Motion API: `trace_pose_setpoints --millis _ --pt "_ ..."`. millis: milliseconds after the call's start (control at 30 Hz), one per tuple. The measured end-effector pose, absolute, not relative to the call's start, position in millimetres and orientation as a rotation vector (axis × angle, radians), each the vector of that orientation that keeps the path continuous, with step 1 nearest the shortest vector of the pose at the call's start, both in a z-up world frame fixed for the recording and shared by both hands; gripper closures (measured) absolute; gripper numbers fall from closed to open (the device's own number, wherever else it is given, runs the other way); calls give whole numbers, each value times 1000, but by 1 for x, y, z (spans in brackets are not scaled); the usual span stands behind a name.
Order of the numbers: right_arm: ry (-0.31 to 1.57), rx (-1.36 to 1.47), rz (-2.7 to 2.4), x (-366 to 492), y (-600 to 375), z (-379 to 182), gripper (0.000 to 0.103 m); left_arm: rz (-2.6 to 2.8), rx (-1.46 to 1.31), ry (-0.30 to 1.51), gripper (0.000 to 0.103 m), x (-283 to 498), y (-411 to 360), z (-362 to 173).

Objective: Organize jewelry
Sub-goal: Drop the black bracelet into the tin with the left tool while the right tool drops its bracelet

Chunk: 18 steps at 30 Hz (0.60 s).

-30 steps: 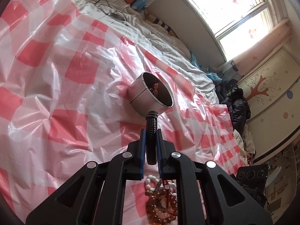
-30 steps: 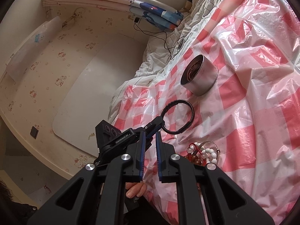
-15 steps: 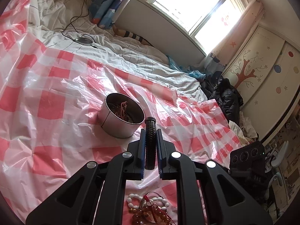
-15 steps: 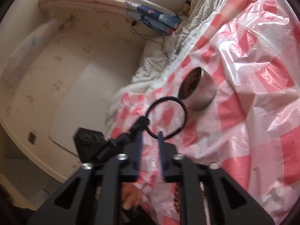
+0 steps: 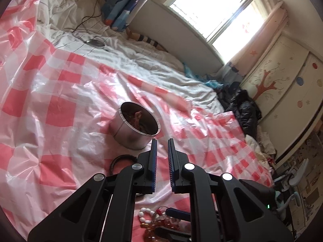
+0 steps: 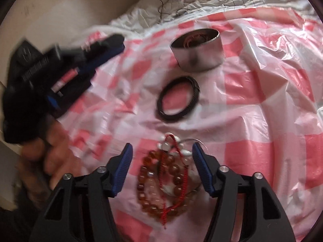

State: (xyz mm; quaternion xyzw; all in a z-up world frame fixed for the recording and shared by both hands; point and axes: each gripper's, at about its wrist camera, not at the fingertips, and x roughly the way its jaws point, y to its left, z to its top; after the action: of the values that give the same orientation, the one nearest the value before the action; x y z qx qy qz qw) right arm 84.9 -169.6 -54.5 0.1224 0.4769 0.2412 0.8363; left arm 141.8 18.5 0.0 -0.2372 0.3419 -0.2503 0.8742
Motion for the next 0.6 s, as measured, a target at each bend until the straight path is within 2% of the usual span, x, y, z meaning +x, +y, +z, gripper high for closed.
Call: trace_pose_setpoints --millis 33,100,233,267,300,367,433,500,567,600 --pt "1009 214 487 83 -166 -56 67 -503 -488 746 93 146 17 -5" --pt "1007 251 502 83 -171 -57 93 -453 -473 837 93 157 14 -22" --pt "988 449 557 87 -197 -56 92 -399 -392 957 92 170 2 -44" --pt "978 490 567 86 -202 -54 92 -382 -356 966 89 171 -1 -47" --pt "965 540 580 87 -208 -53 92 -356 -316 972 85 173 -5 -50" --pt "913 655 620 86 -224 -48 92 -327 -280 988 63 177 -8 -56" --pt "847 743 667 84 -236 -42 92 -321 -254 1034 58 181 -13 -66" --pt "793 806 704 82 -243 -36 92 -322 -199 1056 59 180 -21 -71" --pt "748 863 730 81 -251 -32 92 -330 -123 1055 87 176 -30 -69" --pt "734 884 738 81 -254 -31 92 -349 -119 1061 94 174 -32 -69"
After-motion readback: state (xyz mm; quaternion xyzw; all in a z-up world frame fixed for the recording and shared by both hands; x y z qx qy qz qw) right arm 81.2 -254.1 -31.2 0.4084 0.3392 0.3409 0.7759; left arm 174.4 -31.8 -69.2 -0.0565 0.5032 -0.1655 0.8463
